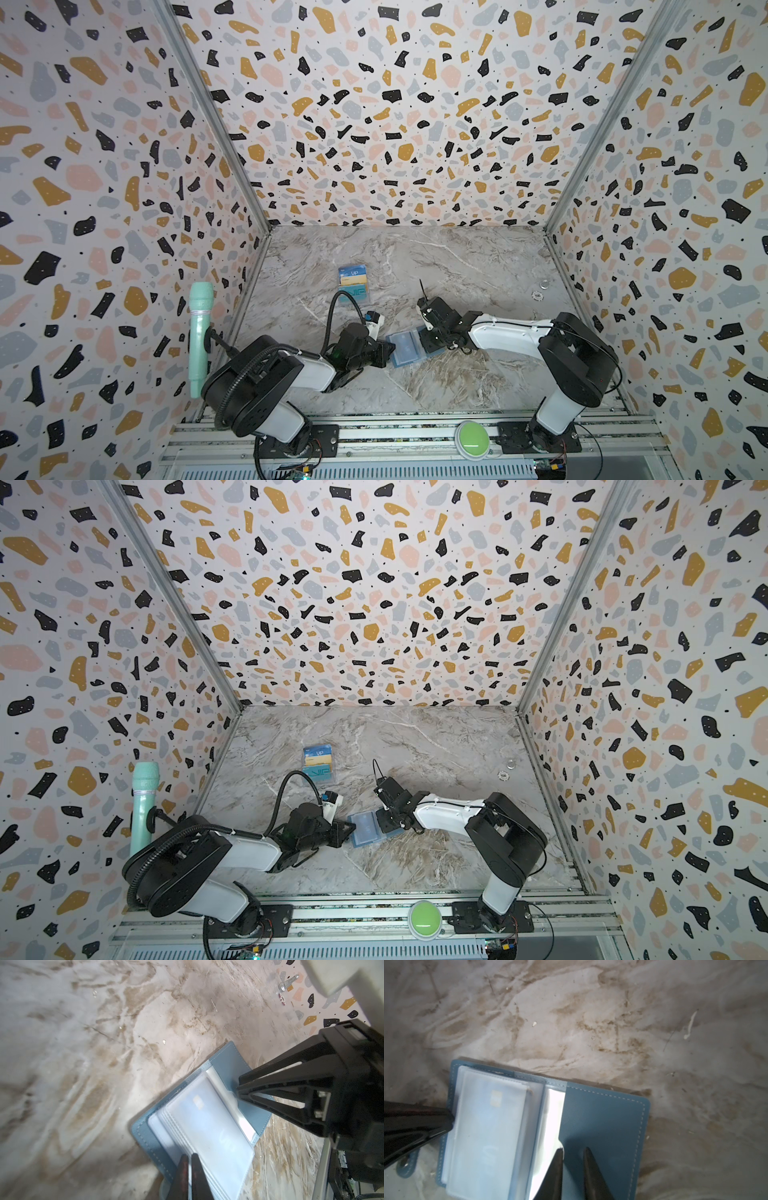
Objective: Take the credit cards out of the card holder
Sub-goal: Open the card holder at the center of the table, then flip over the card slot in the card holder.
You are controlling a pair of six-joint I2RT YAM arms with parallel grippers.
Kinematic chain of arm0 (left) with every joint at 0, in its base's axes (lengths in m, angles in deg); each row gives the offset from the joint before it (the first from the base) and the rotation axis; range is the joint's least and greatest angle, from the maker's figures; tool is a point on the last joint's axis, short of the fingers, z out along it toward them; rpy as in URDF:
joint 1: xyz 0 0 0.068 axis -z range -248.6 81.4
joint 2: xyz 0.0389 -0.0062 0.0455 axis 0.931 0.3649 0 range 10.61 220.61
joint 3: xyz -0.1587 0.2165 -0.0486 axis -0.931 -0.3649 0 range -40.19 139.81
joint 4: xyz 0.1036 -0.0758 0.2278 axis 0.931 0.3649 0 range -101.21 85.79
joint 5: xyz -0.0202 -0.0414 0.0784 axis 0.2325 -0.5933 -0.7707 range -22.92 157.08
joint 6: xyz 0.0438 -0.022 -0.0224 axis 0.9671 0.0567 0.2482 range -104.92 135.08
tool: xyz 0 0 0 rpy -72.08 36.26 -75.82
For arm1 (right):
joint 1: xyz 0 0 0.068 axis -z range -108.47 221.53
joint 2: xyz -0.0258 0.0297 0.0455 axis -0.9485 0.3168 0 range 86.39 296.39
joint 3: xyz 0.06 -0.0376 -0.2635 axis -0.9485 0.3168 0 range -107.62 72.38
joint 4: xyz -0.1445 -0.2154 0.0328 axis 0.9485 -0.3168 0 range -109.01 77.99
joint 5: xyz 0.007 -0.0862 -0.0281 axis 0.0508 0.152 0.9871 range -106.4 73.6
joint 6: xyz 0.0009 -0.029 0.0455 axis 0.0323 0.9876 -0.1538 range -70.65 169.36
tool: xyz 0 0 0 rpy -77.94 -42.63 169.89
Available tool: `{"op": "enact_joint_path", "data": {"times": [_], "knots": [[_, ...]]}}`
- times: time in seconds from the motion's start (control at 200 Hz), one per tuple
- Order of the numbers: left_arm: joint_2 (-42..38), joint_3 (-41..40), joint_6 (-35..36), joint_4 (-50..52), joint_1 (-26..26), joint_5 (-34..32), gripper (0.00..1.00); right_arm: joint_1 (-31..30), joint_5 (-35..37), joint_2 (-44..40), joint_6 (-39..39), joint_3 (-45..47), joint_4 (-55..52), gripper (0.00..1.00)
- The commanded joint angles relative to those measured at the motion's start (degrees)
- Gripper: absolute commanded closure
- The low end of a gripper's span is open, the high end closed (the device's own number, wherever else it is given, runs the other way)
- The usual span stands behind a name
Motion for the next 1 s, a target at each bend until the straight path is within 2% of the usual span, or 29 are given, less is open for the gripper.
{"op": "enact_joint_path", "data": {"times": [0.0,0.245,0.405,0.541,0.996], "knots": [[-0.4,-1.8,0.0,0.7,0.3,-0.8,0.91,-2.0,1.6,-3.7,1.5,-2.7,-3.4,0.72],[-2.3,-1.8,-0.2,1.3,0.3,-0.9,0.91,-4.8,2.0,-2.9,2.5,-7.2,-6.8,0.59],[-2.3,-1.8,-0.2,1.4,0.3,-0.9,0.92,-6.7,2.4,-0.3,2.4,-8.7,-7.0,0.47],[-1.9,-2.1,-0.2,0.8,0.2,-0.9,0.92,-8.1,3.2,2.2,2.3,-9.9,-7.0,0.42],[-2.6,-3.6,-0.5,0.4,0.3,-1.5,0.95,-10.0,4.1,6.8,2.4,-11.6,-6.5,0.4]]}}
